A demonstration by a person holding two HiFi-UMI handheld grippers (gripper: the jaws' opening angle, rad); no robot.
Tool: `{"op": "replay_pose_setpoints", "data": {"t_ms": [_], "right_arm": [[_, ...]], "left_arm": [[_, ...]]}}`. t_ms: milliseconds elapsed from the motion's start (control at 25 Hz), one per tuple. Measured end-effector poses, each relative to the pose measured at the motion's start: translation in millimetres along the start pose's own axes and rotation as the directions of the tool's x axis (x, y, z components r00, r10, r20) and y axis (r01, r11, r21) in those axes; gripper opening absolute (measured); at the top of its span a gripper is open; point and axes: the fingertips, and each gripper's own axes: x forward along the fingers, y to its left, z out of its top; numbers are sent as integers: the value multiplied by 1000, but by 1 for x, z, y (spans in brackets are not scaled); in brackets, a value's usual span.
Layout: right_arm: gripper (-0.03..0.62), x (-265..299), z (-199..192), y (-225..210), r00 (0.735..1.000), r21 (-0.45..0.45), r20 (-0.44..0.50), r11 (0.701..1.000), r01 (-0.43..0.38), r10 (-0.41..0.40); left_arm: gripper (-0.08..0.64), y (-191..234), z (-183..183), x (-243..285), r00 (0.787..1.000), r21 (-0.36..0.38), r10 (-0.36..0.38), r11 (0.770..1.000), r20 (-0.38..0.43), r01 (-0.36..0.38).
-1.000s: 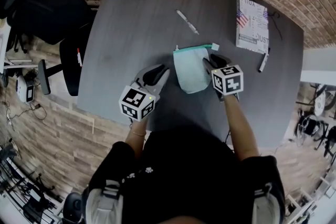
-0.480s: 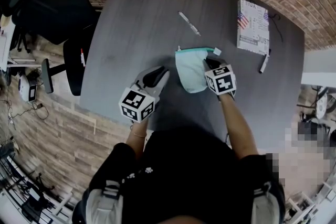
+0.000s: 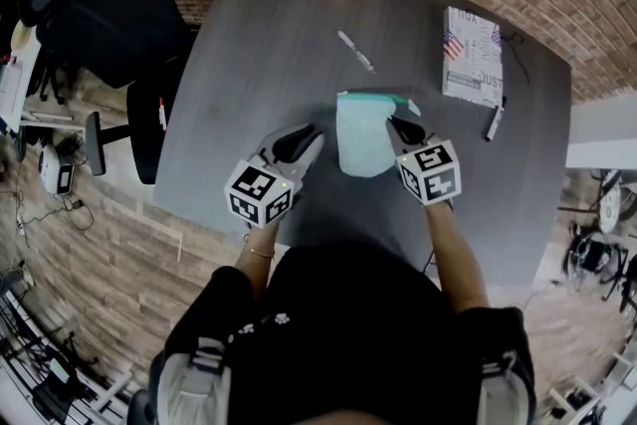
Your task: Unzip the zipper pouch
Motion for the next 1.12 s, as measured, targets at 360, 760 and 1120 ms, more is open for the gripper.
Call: {"op": "replay_pose_setpoints", "data": {"t_ms": [360, 760, 1120], "right_arm": [[6, -90, 42, 25, 987, -121, 157, 993, 0, 19], [6, -165, 64, 52, 955, -169, 278, 984, -61, 106], [9, -185, 50, 38, 933, -131, 351, 991, -36, 80]], "left_arm": [[138, -33, 5, 14, 994, -27, -105, 994, -8, 105], [238, -69, 36, 24, 950, -102, -277, 951, 141, 292], [8, -114, 61, 17, 919, 26, -348, 937, 184, 349]]}}
